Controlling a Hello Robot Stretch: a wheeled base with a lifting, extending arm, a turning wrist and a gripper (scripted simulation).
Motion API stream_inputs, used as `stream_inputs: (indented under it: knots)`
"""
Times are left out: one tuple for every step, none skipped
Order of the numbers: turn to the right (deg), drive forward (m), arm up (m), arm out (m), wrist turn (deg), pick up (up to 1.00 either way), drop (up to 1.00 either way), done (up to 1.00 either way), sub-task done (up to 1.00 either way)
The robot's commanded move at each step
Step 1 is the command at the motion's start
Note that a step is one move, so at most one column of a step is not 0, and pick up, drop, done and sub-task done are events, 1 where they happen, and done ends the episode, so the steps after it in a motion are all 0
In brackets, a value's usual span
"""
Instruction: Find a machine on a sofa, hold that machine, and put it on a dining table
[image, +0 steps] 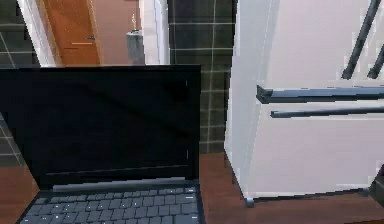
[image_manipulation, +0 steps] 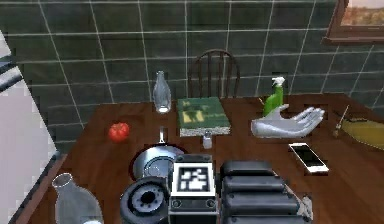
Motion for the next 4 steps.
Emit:
stream_inputs:
  knots:
    - [9.0, 0.00, 0.00, 0.00, 0.0, 0.00, 0.00, 0.00, 0.00]
    - [0.0, 0.00, 0.00, 0.48, 0.0, 0.00, 0.00, 0.00, 0.00]
    - [0.0, 0.00, 0.00, 0.00, 45.0, 0.00, 0.00, 0.00, 0.00]
    - [0.0, 0.00, 0.00, 0.00, 45.0, 0.00, 0.00, 0.00, 0.00]
